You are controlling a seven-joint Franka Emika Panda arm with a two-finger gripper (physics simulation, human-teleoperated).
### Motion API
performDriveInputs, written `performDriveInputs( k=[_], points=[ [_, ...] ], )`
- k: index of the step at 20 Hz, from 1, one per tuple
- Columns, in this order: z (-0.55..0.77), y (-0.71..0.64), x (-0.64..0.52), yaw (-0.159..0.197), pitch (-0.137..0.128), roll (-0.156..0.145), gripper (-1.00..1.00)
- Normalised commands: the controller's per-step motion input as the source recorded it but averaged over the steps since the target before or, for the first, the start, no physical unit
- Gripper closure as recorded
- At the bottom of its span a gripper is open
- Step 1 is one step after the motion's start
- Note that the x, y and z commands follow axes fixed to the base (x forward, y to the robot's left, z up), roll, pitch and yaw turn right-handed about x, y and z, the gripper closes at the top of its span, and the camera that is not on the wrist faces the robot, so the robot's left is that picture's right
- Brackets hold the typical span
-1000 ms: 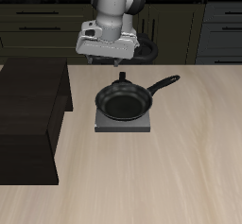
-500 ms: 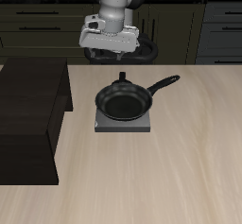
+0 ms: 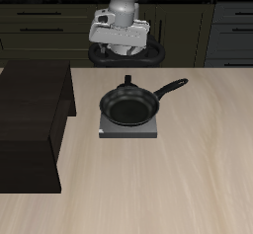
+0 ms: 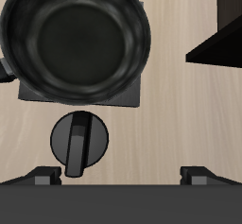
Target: Place the frypan on the flat stove and turn on the stove
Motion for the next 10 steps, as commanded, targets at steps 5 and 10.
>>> performDriveInputs(
  k=[5,10],
  points=[
    [0.05,0.02,-0.24,-0.08,-0.007,-0.048,-1.0],
    [0.04,0.02,-0.09,-0.044,-0.001,0.005,-1.0]
  ],
)
